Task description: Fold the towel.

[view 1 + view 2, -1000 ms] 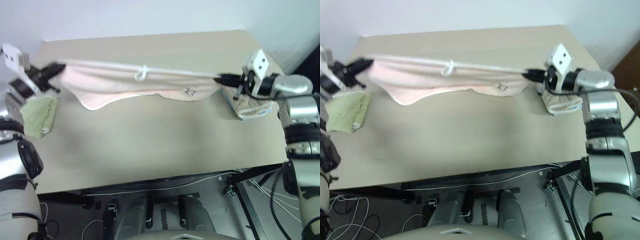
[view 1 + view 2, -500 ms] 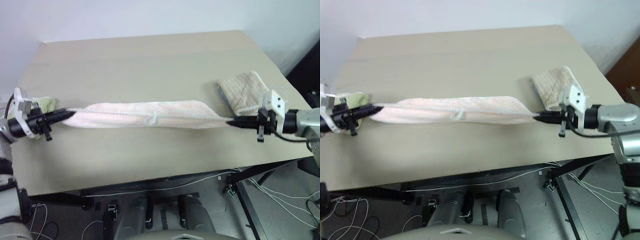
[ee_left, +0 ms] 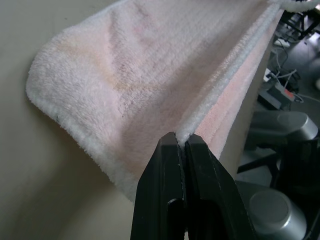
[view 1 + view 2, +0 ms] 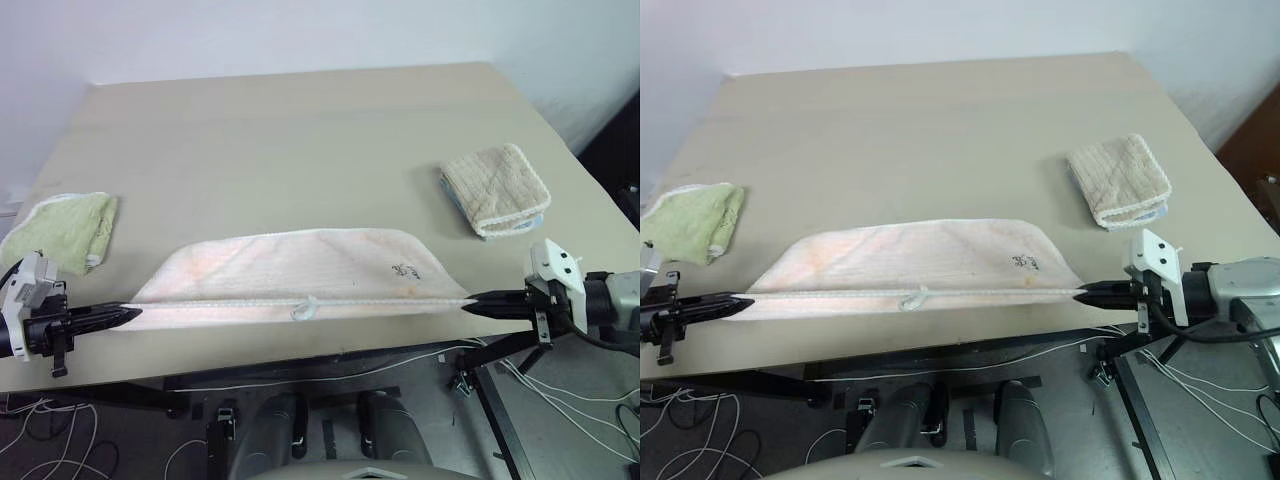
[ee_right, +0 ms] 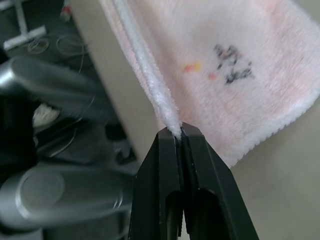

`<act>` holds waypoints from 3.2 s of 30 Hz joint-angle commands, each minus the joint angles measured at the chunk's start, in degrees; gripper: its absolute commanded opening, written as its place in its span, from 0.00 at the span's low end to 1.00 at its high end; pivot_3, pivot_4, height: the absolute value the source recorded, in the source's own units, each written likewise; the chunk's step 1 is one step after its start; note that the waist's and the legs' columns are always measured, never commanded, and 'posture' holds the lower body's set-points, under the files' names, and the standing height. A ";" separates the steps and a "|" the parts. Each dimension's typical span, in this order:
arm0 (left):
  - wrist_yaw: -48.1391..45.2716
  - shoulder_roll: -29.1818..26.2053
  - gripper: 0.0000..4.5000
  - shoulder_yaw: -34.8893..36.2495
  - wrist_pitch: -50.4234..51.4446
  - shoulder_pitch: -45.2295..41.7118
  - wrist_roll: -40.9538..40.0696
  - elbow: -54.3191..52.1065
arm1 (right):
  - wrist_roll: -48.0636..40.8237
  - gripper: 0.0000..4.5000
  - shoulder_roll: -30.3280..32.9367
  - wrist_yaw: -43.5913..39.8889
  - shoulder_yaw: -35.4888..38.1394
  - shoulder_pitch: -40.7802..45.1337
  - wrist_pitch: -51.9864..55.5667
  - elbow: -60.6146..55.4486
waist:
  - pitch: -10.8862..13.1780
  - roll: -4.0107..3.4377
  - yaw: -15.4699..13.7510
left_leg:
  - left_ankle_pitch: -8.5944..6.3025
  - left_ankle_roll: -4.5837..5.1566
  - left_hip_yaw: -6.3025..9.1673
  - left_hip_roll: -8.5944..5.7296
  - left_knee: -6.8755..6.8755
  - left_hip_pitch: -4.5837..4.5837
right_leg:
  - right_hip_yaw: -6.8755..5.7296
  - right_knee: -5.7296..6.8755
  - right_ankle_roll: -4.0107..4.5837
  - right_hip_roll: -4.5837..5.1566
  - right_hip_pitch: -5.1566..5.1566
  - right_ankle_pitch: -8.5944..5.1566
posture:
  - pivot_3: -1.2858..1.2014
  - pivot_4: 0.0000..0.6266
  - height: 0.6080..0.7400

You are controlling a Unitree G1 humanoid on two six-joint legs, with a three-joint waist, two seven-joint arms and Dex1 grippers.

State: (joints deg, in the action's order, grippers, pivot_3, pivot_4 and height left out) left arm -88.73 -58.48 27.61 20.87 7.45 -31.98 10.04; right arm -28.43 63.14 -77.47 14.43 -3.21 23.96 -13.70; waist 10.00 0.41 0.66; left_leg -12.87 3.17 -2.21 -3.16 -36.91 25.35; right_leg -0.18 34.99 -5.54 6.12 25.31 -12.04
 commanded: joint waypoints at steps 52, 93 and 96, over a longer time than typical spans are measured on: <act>18.05 9.68 0.98 -8.87 0.08 -27.42 4.03 20.22 | 11.38 0.76 -16.92 7.89 -13.75 37.43 -6.96 29.83 | -0.01 0.02 0.23 | 0.01 0.00 -0.06 -0.02 -0.10 0.03 | -0.04 0.13 -0.10 -0.01 0.07 0.08 | 0.52 0.24 1.00; 30.33 23.89 1.00 -19.56 10.48 -22.94 -5.88 -18.32 | -35.16 1.00 -39.48 58.53 29.65 17.96 68.54 12.60 | -0.15 0.12 0.75 | 0.00 0.03 -0.06 0.01 -0.10 -0.05 | 0.02 0.08 -0.03 -0.03 -0.08 0.04 | 0.52 0.24 1.00; 30.54 23.99 1.00 -19.97 10.45 -22.83 -5.73 -18.47 | -37.78 1.00 -41.09 63.28 31.47 19.03 68.54 13.84 | -0.16 0.12 0.96 | 0.00 0.03 -0.06 0.02 -0.10 -0.08 | 0.03 0.09 -0.03 -0.03 -0.11 0.05 | 0.52 0.24 1.00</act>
State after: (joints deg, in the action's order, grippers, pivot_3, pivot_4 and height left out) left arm -58.41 -34.44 7.52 32.16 -14.83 -37.79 -6.22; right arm -64.88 22.87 -17.37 45.34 15.01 92.16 -0.67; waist 9.83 0.54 1.62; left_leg -12.88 3.20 -2.27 -3.14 -37.02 25.27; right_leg -0.16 35.08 -5.57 6.09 25.20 -12.00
